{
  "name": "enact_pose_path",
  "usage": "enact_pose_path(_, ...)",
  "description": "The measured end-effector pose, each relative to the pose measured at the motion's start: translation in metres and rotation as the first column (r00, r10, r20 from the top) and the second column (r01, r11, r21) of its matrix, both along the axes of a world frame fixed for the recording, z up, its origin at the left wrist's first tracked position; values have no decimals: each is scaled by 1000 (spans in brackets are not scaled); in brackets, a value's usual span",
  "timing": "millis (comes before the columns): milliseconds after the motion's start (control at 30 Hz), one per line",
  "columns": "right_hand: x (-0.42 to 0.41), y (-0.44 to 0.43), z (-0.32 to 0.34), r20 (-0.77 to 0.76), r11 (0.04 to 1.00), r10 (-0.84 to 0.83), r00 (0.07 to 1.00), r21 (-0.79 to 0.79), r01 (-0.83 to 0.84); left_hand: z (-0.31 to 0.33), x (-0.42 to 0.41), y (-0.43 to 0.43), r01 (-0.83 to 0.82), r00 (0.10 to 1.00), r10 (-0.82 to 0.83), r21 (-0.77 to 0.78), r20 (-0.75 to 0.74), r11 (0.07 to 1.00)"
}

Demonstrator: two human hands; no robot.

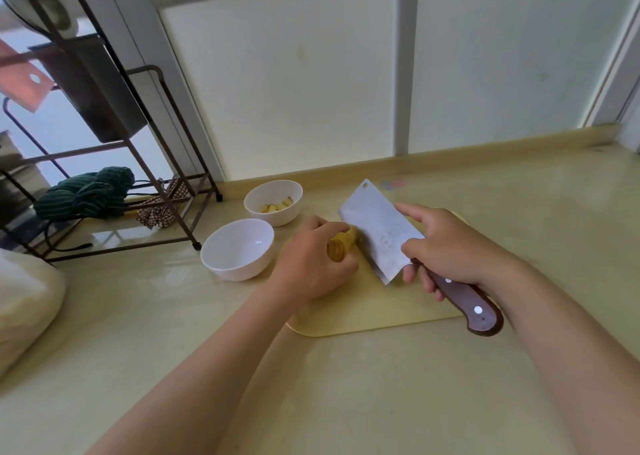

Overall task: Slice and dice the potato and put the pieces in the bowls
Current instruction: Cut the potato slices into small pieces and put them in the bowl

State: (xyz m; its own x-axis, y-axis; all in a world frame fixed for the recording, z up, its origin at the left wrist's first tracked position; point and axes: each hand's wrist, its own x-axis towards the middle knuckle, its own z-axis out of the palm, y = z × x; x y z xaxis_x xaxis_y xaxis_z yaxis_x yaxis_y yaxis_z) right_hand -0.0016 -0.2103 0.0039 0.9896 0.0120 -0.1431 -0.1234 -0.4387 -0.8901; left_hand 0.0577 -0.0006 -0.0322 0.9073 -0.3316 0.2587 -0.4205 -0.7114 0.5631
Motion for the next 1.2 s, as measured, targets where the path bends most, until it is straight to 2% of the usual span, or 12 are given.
enact_pose_path(233, -2, -7, -2, -4, 999, -20, 1000, 30, 21, 1, -2, -8, -129, 991, 127, 36, 46, 991)
enact_pose_path(467, 1, -10, -7, -37, 1000, 16, 999, 20, -15, 9, 1, -14, -255, 967, 249, 144, 56, 956)
enact_pose_path(767, 3, -16, -9, -63, 998, 34, 997, 49, -31, 22, 1, -12, -195, 978, 207, 201, -39, 960)
enact_pose_path(900, 5, -13, -11, -68, 996, 36, 997, 80, -31, 27, 3, -14, -155, 980, 184, 272, -82, 950)
enact_pose_path(1100, 7, -14, -13, -58, 994, 15, 998, 105, -8, 14, 3, -16, -347, 935, 353, 144, -22, 927)
enact_pose_path(1200, 9, -15, -13, -50, 994, 6, 999, 113, 0, 13, 4, -20, -372, 928, 373, 157, 25, 915)
